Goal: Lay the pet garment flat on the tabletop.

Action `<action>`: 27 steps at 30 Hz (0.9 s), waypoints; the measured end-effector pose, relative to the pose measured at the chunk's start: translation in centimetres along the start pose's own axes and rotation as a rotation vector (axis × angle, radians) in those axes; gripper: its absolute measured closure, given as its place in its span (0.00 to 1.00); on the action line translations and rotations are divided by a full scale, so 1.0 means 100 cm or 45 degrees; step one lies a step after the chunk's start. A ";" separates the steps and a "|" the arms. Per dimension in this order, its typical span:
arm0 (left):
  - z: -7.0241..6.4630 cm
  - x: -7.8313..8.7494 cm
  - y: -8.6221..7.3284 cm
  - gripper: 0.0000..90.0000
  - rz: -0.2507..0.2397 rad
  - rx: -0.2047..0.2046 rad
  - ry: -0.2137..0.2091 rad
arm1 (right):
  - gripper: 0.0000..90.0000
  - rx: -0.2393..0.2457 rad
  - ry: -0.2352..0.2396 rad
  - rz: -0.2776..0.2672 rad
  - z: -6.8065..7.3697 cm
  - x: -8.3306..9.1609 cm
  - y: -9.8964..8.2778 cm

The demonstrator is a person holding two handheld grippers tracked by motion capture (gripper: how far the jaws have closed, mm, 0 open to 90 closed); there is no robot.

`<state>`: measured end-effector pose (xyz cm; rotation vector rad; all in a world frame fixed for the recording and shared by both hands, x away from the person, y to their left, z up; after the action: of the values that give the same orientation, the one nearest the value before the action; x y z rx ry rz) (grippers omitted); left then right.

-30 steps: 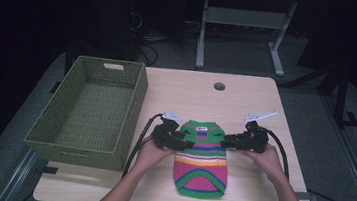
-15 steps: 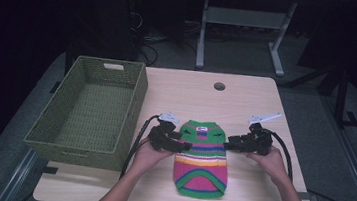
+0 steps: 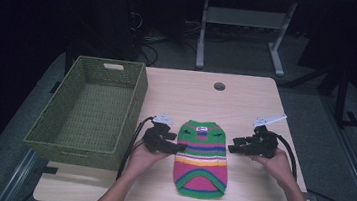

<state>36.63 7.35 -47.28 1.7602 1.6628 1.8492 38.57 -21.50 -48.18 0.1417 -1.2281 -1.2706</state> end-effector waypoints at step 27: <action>-0.023 0.022 -0.024 0.31 -0.061 -0.020 -0.029 | 0.43 0.018 -0.022 -0.059 0.011 0.025 -0.035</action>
<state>32.76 8.39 -47.02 1.7135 1.6629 1.8106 35.00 -24.15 -48.59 0.1710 -1.2547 -1.3060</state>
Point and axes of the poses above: each handheld gripper's, and its own axes: x roughly backward along the jaws, y roughly out of its top, z roughly to its left, the point moved 5 cm from there along -x, roughly forward along the jaws, and after that the axes turned 1 degree about -x, right-handed, at the moved point
